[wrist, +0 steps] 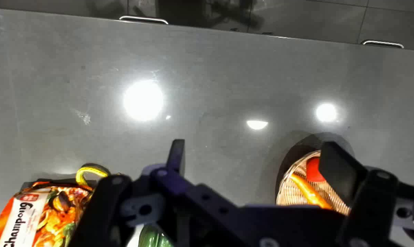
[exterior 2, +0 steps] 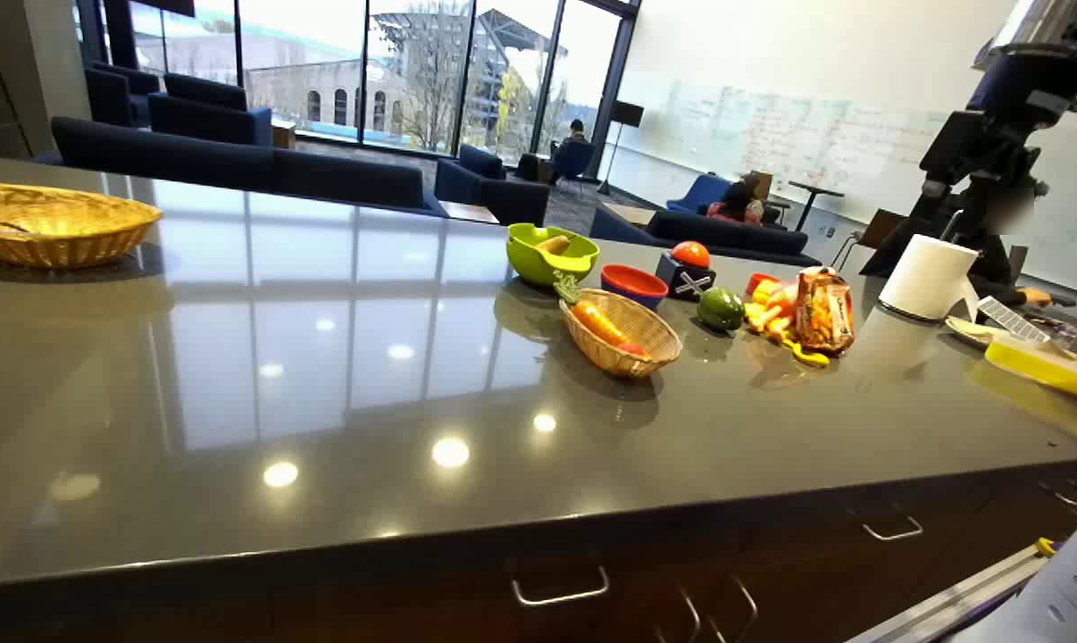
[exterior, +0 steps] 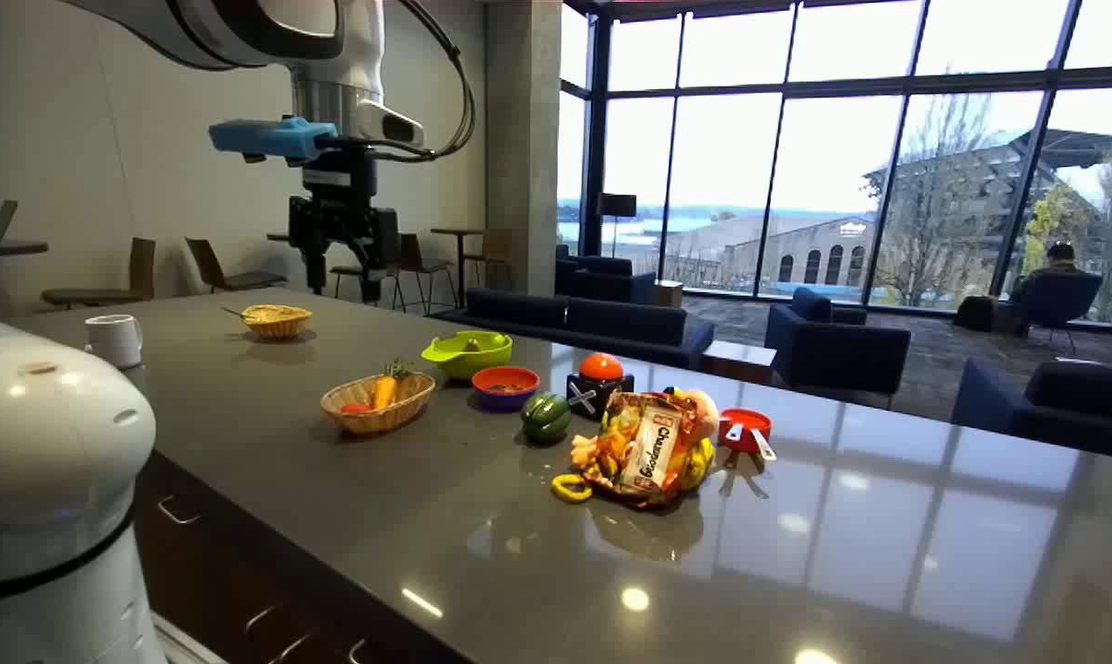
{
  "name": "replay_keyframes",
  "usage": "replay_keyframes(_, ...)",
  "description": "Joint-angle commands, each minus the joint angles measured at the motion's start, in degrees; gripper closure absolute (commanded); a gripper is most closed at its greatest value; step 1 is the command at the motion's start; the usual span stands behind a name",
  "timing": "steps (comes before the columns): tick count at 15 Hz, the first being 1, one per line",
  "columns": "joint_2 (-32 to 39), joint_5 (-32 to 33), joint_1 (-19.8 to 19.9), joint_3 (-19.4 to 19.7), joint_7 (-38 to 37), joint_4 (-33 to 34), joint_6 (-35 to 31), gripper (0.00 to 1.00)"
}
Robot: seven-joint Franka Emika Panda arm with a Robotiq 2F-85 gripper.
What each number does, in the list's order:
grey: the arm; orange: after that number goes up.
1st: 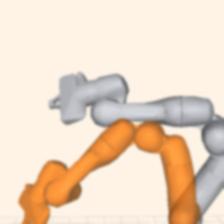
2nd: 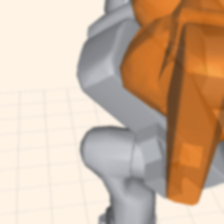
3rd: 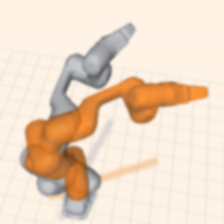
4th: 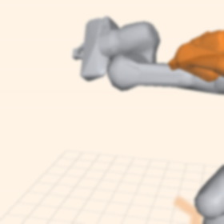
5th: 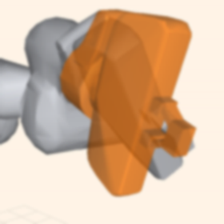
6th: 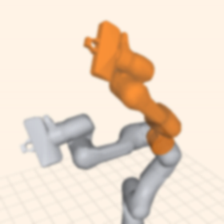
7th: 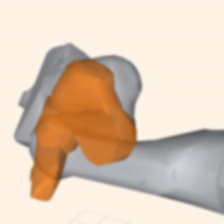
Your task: Move the brown packet to the left, then move it backwards
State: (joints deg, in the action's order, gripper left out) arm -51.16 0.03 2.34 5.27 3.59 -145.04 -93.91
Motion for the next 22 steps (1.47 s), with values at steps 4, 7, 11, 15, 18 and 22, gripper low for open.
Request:
replay_keyframes(4, 0.1, -0.1, 0.2, -0.1, 0.1, 0.1, 0.1, 0.00)
replay_keyframes(7, 0.1, -0.1, 0.2, -0.1, 0.1, 0.1, 0.1, 0.00)
replay_keyframes(11, 1.1, -0.1, 0.3, 0.1, 0.2, 0.6, -0.4, 0.00)
replay_keyframes(15, 8.1, -0.6, 0.0, 1.3, 0.9, 4.8, -5.3, 0.00)
replay_keyframes(18, 14.3, -1.2, 0.6, 2.7, 0.6, 9.1, -9.3, 0.00)
replay_keyframes(22, 24.1, -2.6, 2.2, 4.8, -0.7, 17.3, -10.4, 0.00)
